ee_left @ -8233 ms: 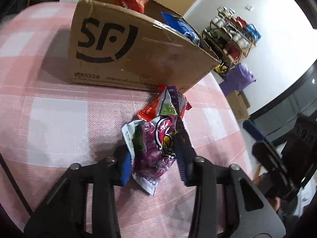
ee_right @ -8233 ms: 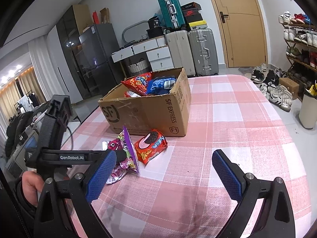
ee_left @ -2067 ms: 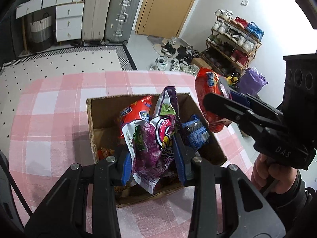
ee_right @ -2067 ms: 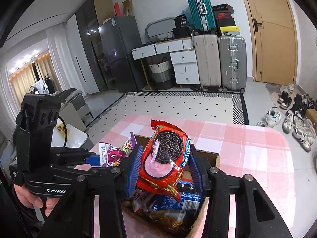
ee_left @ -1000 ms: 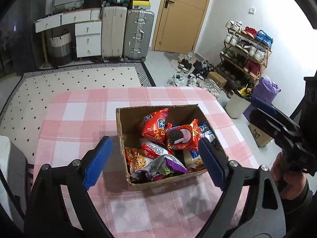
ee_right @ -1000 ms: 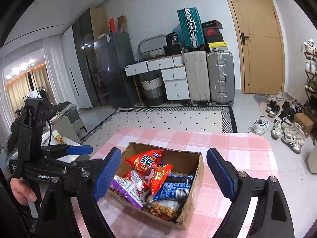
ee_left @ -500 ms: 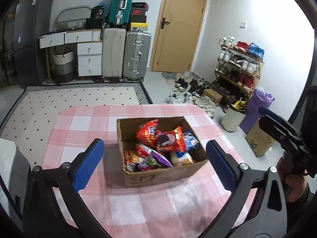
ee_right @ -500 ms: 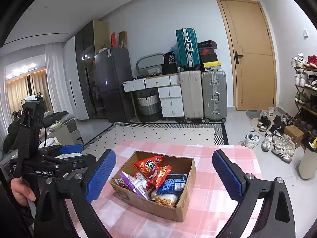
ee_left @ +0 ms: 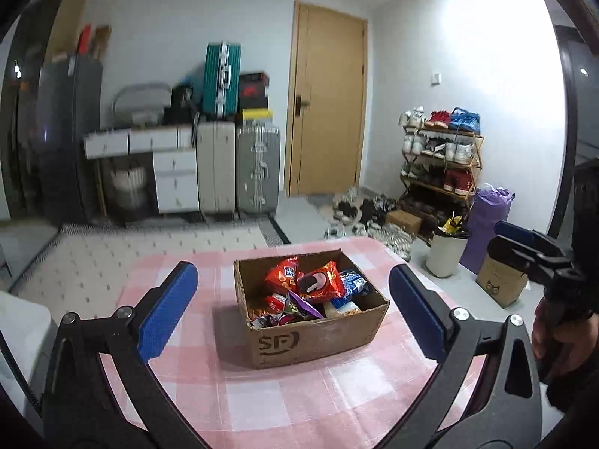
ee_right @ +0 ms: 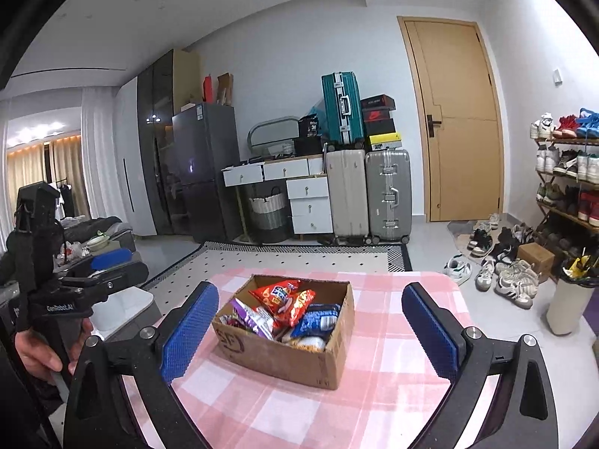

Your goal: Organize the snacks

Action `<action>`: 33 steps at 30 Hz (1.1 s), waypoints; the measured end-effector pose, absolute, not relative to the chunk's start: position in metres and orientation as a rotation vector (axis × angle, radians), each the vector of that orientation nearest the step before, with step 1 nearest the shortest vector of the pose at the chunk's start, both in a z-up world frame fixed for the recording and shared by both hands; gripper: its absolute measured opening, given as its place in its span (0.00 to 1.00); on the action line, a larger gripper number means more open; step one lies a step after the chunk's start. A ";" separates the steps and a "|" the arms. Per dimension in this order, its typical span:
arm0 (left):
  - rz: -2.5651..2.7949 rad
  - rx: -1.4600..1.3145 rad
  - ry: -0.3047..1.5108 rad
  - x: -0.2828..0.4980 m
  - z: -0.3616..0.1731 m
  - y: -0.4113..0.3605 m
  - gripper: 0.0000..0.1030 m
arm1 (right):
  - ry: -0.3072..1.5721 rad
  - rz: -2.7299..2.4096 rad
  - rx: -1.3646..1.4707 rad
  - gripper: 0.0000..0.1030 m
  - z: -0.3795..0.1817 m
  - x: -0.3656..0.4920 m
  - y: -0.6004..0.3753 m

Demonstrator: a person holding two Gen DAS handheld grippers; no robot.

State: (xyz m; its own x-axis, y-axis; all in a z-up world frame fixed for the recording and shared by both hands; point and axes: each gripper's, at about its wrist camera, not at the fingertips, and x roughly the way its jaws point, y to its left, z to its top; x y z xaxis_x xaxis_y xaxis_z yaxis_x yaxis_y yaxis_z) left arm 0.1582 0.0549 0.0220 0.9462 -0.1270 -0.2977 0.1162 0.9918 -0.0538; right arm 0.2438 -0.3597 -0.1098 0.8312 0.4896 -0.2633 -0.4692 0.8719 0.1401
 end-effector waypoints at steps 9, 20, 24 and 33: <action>-0.101 0.011 0.284 0.124 -0.013 0.049 0.99 | 0.251 0.447 0.079 0.98 -0.140 0.198 -0.375; -0.085 -0.026 0.264 0.123 -0.081 0.064 0.99 | 0.183 0.338 0.108 0.98 -0.185 0.177 -0.383; -0.045 -0.037 0.277 0.132 -0.099 0.068 0.99 | 0.182 0.312 0.101 0.98 -0.200 0.179 -0.383; 0.042 -0.043 0.238 0.141 -0.129 0.074 0.99 | 0.222 0.322 0.062 0.98 -0.235 0.193 -0.373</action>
